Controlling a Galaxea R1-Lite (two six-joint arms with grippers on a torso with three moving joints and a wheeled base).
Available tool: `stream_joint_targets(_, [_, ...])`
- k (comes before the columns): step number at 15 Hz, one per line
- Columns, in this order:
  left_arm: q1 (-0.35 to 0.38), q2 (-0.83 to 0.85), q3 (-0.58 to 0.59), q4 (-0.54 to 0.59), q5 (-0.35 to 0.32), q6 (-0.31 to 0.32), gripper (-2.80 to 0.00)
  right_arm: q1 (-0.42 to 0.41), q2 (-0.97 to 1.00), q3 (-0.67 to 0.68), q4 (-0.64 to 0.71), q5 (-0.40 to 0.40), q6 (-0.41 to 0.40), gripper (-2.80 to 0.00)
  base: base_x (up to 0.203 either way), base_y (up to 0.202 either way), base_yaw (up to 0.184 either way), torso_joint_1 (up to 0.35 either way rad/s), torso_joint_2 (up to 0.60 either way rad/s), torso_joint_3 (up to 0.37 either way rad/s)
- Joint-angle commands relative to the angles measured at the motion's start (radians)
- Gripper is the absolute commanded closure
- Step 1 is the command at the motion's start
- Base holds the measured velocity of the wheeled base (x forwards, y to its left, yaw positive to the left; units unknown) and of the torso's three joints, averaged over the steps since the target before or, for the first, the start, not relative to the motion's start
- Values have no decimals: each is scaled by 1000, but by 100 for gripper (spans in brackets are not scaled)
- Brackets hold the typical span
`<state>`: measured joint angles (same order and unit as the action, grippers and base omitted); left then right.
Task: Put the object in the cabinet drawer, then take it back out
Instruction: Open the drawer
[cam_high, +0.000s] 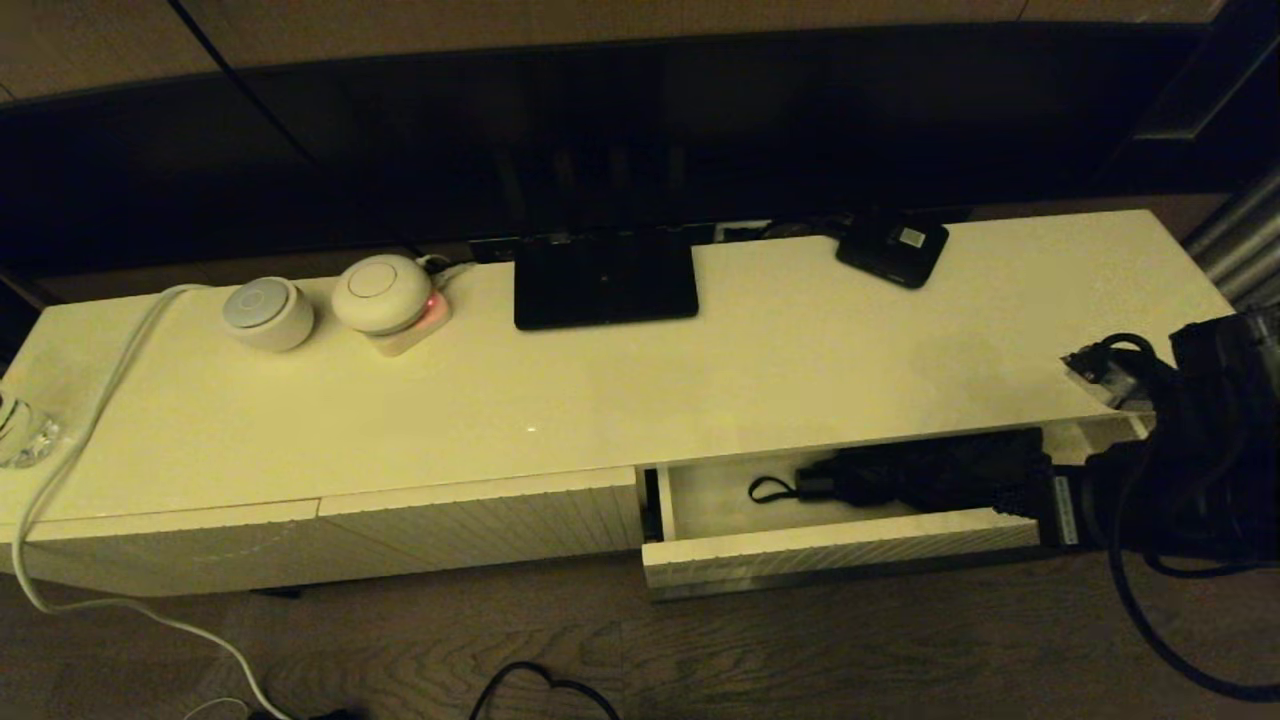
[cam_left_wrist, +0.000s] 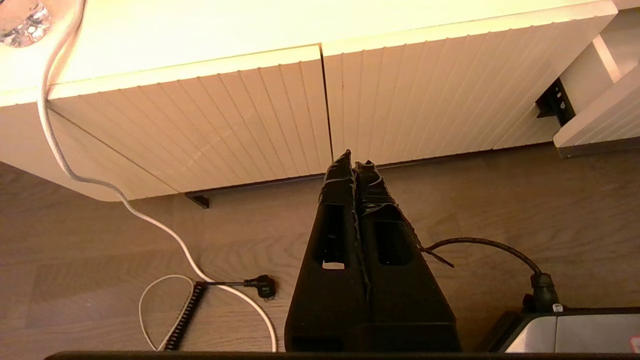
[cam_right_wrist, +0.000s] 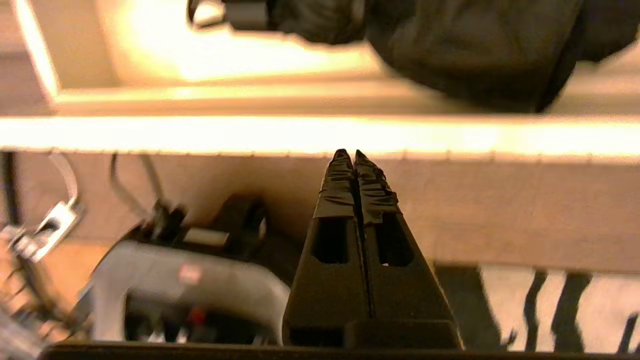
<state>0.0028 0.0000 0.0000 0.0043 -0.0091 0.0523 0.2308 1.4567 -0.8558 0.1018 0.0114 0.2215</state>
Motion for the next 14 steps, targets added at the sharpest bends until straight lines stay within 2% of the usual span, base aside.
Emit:
stream_joint_targets(1, [0, 0, 3, 0, 0, 0, 0, 31, 69, 37, -79, -52, -2, 0, 0, 0, 0, 0, 0, 0])
stream_joint_targets(5, [0, 0, 3, 0, 0, 0, 0, 54, 106, 41, -144, -126, -7, 0, 0, 0, 0, 0, 0, 0])
stream_joint_targets(9, [0, 0, 3, 0, 0, 0, 0, 54, 119, 84, -244, -139, -19, 0, 0, 0, 0, 0, 0, 0])
stream_joint_targets(11, [0, 0, 3, 0, 0, 0, 0, 54, 124, 113, -336, -142, -63, 0, 0, 0, 0, 0, 0, 0])
stream_joint_targets(14, [0, 0, 3, 0, 0, 0, 0, 51, 129, 140, -382, -156, -97, 0, 0, 0, 0, 0, 0, 0])
